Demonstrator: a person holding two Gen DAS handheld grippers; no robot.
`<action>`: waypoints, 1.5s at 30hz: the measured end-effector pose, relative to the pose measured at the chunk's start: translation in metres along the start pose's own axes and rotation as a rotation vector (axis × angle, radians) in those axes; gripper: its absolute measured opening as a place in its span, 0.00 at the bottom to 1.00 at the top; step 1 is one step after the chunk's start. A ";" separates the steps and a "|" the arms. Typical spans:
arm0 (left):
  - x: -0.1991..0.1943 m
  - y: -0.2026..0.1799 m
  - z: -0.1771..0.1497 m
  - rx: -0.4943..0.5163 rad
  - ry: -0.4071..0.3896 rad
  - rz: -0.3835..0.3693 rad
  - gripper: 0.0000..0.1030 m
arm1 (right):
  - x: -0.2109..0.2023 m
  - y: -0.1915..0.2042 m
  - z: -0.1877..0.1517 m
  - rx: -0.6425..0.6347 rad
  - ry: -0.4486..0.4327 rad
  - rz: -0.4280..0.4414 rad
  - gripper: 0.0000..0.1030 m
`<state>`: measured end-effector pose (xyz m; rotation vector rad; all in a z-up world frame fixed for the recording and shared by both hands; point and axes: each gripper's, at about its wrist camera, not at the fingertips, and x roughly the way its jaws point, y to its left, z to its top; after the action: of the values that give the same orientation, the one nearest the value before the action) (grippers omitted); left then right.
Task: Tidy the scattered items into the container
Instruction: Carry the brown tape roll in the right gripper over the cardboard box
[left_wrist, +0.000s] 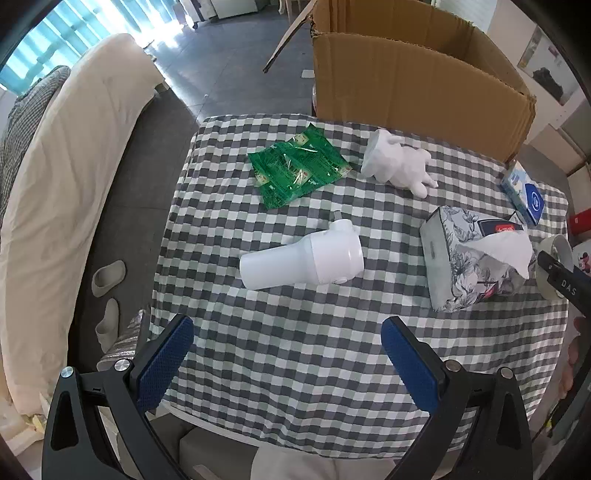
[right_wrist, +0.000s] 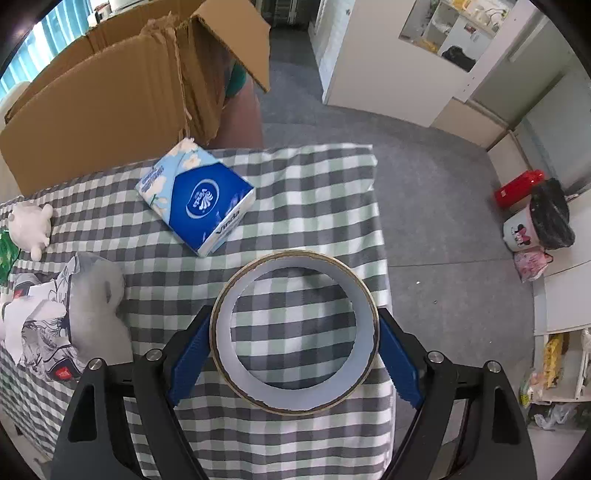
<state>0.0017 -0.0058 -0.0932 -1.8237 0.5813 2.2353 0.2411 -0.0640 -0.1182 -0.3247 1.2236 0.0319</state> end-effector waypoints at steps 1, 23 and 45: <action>-0.001 0.000 0.001 0.005 -0.003 -0.003 1.00 | -0.002 -0.002 0.000 0.003 -0.005 -0.006 0.81; -0.067 0.042 0.059 0.165 -0.172 -0.141 1.00 | -0.171 0.043 0.072 0.052 -0.214 0.122 0.81; -0.049 0.036 0.090 0.150 -0.161 -0.105 1.00 | -0.105 0.095 0.191 -0.007 -0.240 0.237 0.82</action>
<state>-0.0822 0.0037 -0.0246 -1.5489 0.5909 2.1803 0.3613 0.0918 0.0145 -0.1751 1.0179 0.2725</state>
